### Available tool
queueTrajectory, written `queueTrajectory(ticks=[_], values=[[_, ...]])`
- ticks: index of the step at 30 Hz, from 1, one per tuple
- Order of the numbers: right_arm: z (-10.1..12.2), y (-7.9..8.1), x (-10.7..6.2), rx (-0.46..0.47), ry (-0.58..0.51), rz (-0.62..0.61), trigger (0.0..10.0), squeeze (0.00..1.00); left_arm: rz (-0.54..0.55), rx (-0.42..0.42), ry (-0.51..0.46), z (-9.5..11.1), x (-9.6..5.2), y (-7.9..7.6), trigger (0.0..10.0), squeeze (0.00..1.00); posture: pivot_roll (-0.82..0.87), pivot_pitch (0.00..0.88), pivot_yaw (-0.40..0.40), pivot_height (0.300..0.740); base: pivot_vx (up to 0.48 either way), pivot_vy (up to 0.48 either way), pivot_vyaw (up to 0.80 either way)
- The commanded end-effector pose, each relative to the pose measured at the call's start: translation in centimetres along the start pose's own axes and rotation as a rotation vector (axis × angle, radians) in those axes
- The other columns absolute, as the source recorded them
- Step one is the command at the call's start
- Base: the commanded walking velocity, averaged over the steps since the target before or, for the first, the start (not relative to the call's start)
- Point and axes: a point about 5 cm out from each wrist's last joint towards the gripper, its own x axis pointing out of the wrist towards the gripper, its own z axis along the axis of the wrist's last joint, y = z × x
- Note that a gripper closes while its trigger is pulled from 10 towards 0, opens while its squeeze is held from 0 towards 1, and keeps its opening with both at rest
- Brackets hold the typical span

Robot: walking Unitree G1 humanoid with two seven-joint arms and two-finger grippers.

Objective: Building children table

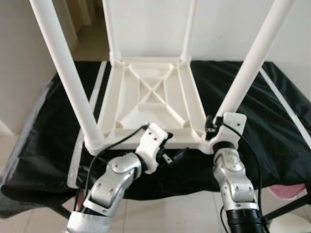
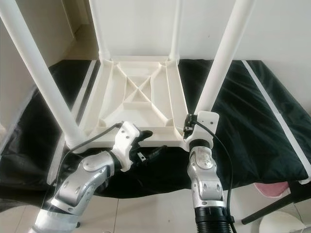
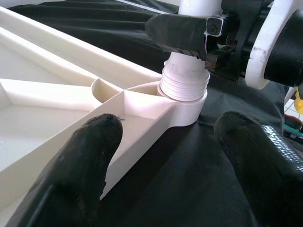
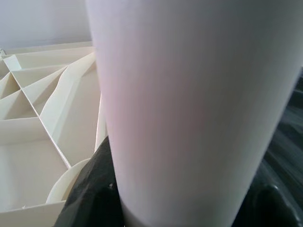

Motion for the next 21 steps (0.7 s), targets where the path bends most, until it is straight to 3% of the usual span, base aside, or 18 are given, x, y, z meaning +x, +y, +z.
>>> queueTrajectory(ticks=[1, 2, 12, 17, 18, 21], values=[[-2.1, -1.3, -0.4, 0.028, 0.105, -0.05, 10.0, 0.0, -0.062, 0.006, -0.017, 0.3, 0.1, -0.5, 10.0, 0.0, -0.06, 0.041, 0.007, 0.74, 0.0, 0.0, 0.0], [-1.8, -1.2, -0.4, 0.025, 0.089, -0.037, 10.0, 1.0, -0.061, 0.007, -0.017, 0.3, 0.1, -0.5, 10.0, 0.0, -0.06, 0.039, 0.005, 0.74, 0.0, 0.0, 0.0], [0.0, -2.3, 0.0, -0.018, -0.028, 0.191, 10.0, 1.0, -0.054, 0.013, -0.014, 0.2, -0.1, -0.4, 10.0, 0.0, -0.05, 0.038, 0.002, 0.74, 0.0, 0.0, 0.0], [0.2, -3.3, 0.5, -0.022, -0.011, 0.347, 10.0, 1.0, -0.057, 0.015, -0.012, 0.3, -0.1, -0.6, 10.0, 0.0, -0.06, 0.042, 0.007, 0.74, 0.0, 0.0, 0.0], [0.4, -3.6, 0.6, -0.054, -0.023, 0.393, 10.0, 0.0, -0.06, 0.017, -0.011, 0.3, 0.0, -0.6, 10.0, 0.0, -0.06, 0.044, 0.008, 0.74, 0.0, 0.0, 0.0], [0.5, -3.9, 0.8, -0.09, -0.034, 0.441, 10.0, 0.0, -0.063, 0.019, -0.01, 0.3, 0.0, -0.6, 10.0, 0.0, -0.06, 0.044, 0.008, 0.74, 0.0, 0.0, 0.0]])
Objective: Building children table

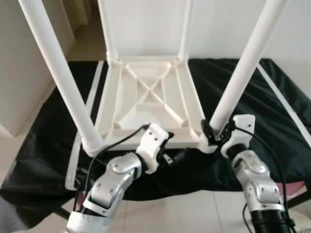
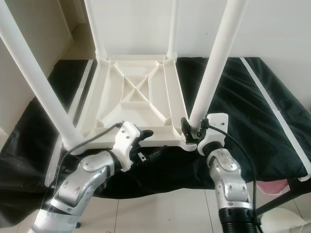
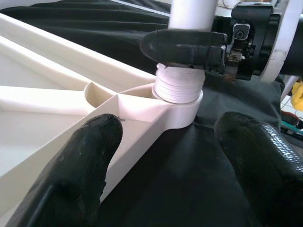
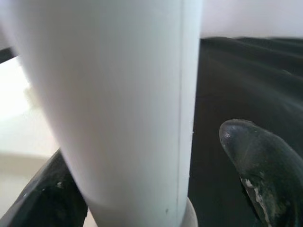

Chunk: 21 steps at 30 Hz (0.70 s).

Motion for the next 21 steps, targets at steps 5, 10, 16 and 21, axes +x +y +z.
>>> queueTrajectory(ticks=[5, 10, 16, 21], values=[[0.1, -0.3, 0.4, -0.049, 0.004, 0.17, 10.0, 0.0, -0.055, 0.014, -0.002, 0.1, 0.2, -0.3, 10.0, 0.0, -0.07, 0.05, 0.014, 0.74, 0.0, 0.0, 0.0], [-0.1, 0.2, 1.2, -0.086, 0.027, 0.321, 4.1, 0.0, -0.055, 0.033, 0.0, 0.2, 0.5, -0.2, 10.0, 0.0, -0.07, 0.051, 0.008, 0.74, 0.0, 0.0, 0.0], [-0.8, 0.1, 1.2, -0.077, 0.049, 0.344, 0.0, 0.0, -0.049, 0.038, 0.0, 0.2, 0.4, -0.3, 10.0, 0.0, -0.05, 0.052, -0.01, 0.74, 0.0, 0.0, 0.0], [-1.8, -0.4, 0.8, -0.08, 0.094, 0.307, 0.0, 0.0, -0.027, 0.035, -0.002, 0.2, 0.3, -0.2, 10.0, 0.0, -0.05, 0.055, -0.017, 0.74, 0.0, 0.0, 0.0]])
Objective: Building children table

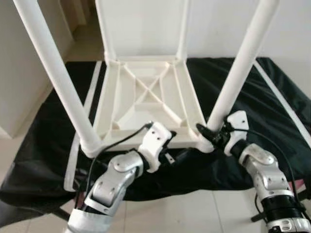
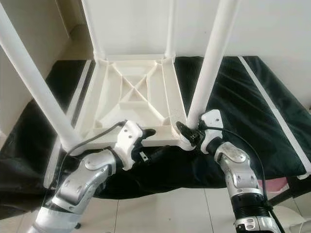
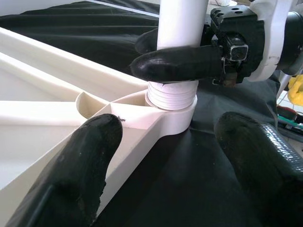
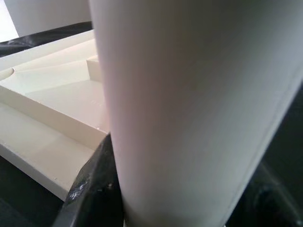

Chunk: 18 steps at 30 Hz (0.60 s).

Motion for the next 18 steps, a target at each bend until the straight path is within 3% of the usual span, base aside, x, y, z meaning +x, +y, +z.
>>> queueTrajectory(ticks=[1, 2, 3, 4, 5, 9, 11, 14, 18], values=[[-1.6, -0.3, -0.5, 0.011, 0.08, -0.037, 0.0, 0.0, -0.017, 0.002, 0.006, -0.2, -0.1, -0.2, 10.0, 0.0, -0.04, 0.056, -0.019, 0.74, 0.0, 0.0, 0.0], [-1.8, -0.4, -0.6, 0.007, 0.096, -0.053, 0.0, 0.0, -0.017, 0.001, 0.006, -0.2, -0.1, -0.2, 10.0, 0.0, -0.04, 0.056, -0.019, 0.74, 0.0, 0.0, 0.0], [-2.0, -0.7, -0.7, -0.004, 0.109, -0.091, 5.0, 0.0, -0.017, 0.004, 0.006, -0.2, -0.1, -0.2, 10.0, 0.0, -0.04, 0.056, -0.021, 0.74, 0.0, 0.0, 0.0], [-2.1, -0.8, -0.7, -0.012, 0.111, -0.11, 5.0, 0.0, -0.016, 0.007, 0.006, -0.2, -0.1, -0.2, 10.0, 0.0, -0.04, 0.056, -0.021, 0.74, 0.0, 0.0, 0.0], [-2.2, -0.9, -0.7, 0.006, 0.111, -0.134, 10.0, 0.0, -0.015, 0.008, 0.007, -0.3, -0.2, -0.2, 10.0, 0.0, -0.04, 0.058, -0.02, 0.74, 0.0, 0.0, 0.0], [-2.0, -0.3, -0.5, 0.044, 0.092, -0.173, 10.0, 0.0, -0.008, 0.009, 0.009, -0.3, -0.3, -0.1, 10.0, 0.0, -0.04, 0.06, -0.019, 0.74, 0.0, 0.0, 0.0], [-1.9, -0.3, -0.4, 0.046, 0.089, -0.236, 10.0, 0.0, -0.006, 0.009, 0.011, -0.3, -0.3, 0.0, 10.0, 0.0, -0.04, 0.06, -0.018, 0.74, 0.0, 0.0, 0.0], [-1.9, 0.2, 0.0, 0.138, 0.081, -0.444, 10.0, 0.0, -0.009, 0.009, 0.011, -0.3, -0.3, 0.0, 10.0, 0.0, -0.04, 0.063, -0.012, 0.74, 0.0, 0.0, 0.0], [-1.9, 0.8, 0.2, 0.17, 0.074, -0.537, 10.0, 0.0, -0.016, 0.011, 0.012, -0.4, -0.3, -0.1, 10.0, 0.0, -0.04, 0.064, -0.008, 0.74, 0.0, 0.0, 0.0]])
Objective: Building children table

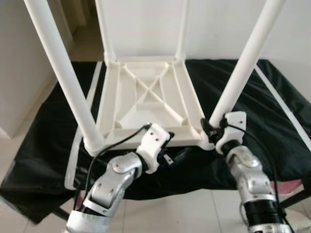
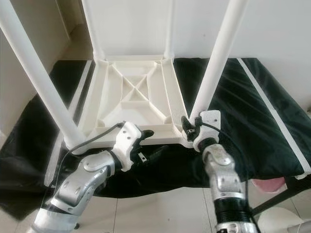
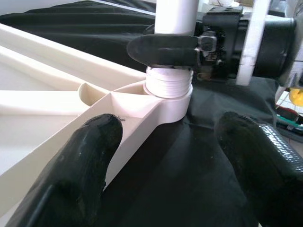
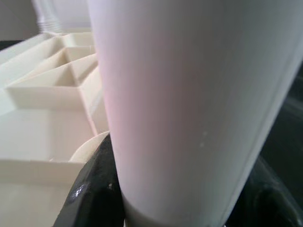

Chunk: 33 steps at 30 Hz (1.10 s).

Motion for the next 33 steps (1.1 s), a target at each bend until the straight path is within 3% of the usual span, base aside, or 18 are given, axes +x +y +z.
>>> queueTrajectory(ticks=[1, 4, 13, 26, 27, 33], values=[[-1.6, -0.6, -0.5, 0.033, 0.076, -0.115, 10.0, 0.0, -0.022, 0.013, 0.002, -0.1, -0.1, -0.1, 10.0, 0.0, -0.04, 0.064, -0.008, 0.74, 0.0, 0.0, 0.0], [-1.6, 0.2, -0.5, 0.075, 0.065, -0.197, 10.0, 0.0, -0.021, 0.01, 0.0, 0.0, -0.2, 0.0, 10.0, 0.0, -0.05, 0.063, -0.004, 0.74, 0.0, 0.0, 0.0], [-1.6, 2.4, -0.6, 0.112, 0.085, -0.246, 10.0, 0.0, -0.022, 0.013, -0.003, 0.0, -0.2, 0.1, 10.0, 0.0, -0.05, 0.059, 0.001, 0.74, 0.0, 0.0, 0.0], [-1.3, 2.1, -0.5, 0.083, 0.079, -0.244, 10.0, 0.0, -0.025, 0.015, -0.007, 0.2, 0.0, 0.2, 10.0, 0.0, -0.05, 0.057, 0.002, 0.74, 0.0, 0.0, 0.0], [-1.2, 2.2, -0.5, 0.08, 0.078, -0.243, 10.0, 1.0, -0.025, 0.015, -0.007, 0.2, 0.0, 0.2, 10.0, 0.0, -0.05, 0.057, 0.002, 0.74, 0.0, 0.0, 0.0], [-0.6, 2.1, -0.5, 0.081, 0.033, -0.201, 10.0, 1.0, -0.025, 0.014, -0.008, 0.2, 0.0, 0.1, 10.0, 0.0, -0.04, 0.06, 0.0, 0.74, 0.0, 0.0, 0.0]])
